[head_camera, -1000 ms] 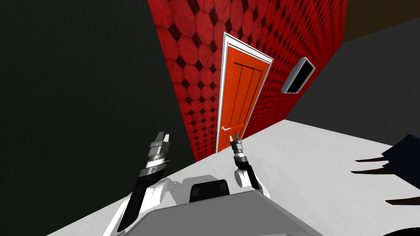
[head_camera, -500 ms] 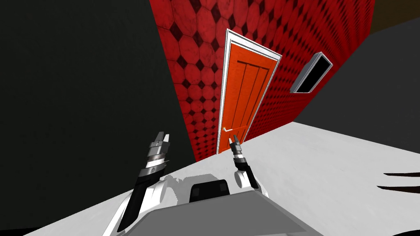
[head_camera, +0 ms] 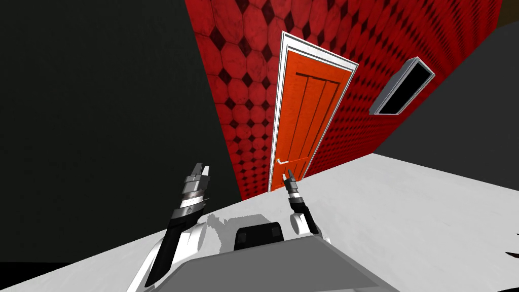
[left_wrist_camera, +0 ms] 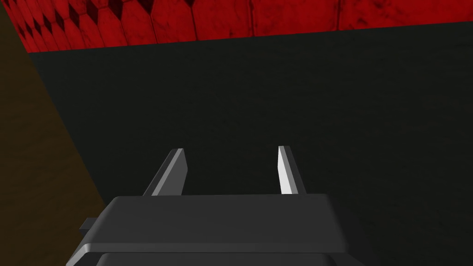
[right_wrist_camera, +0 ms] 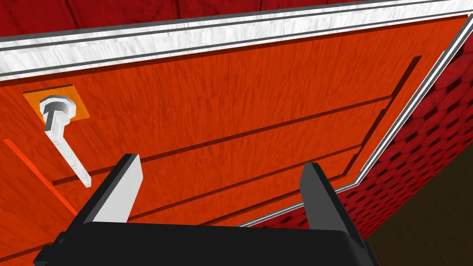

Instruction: Pull the door open

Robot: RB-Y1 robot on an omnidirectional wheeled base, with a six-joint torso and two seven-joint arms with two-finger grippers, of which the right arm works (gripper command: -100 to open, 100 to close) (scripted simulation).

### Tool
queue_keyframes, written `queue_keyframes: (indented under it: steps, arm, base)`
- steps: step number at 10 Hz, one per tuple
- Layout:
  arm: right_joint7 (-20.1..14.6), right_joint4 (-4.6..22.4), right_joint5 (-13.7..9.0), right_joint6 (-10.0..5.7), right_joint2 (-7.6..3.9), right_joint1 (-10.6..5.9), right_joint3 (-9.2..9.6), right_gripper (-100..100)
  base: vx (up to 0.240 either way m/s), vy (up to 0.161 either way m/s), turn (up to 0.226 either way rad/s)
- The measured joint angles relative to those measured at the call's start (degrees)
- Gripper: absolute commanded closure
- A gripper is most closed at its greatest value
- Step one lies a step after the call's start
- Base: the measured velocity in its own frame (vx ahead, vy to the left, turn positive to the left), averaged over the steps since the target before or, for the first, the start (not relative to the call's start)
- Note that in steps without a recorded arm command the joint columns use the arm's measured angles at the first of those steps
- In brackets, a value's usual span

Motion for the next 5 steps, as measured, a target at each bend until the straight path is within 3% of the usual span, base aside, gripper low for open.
queue_keyframes:
  steps: [3, 5]
  arm:
    - [0.0, 5.1, -1.4, -1.09, -0.78, -1.74, 0.78, -100]
    - [-0.3, 8.3, -2.7, -1.95, -1.98, -2.49, 1.25, -100]
  base:
    - [0.029, -0.075, 0.128]
    - [0.037, -0.079, 0.104]
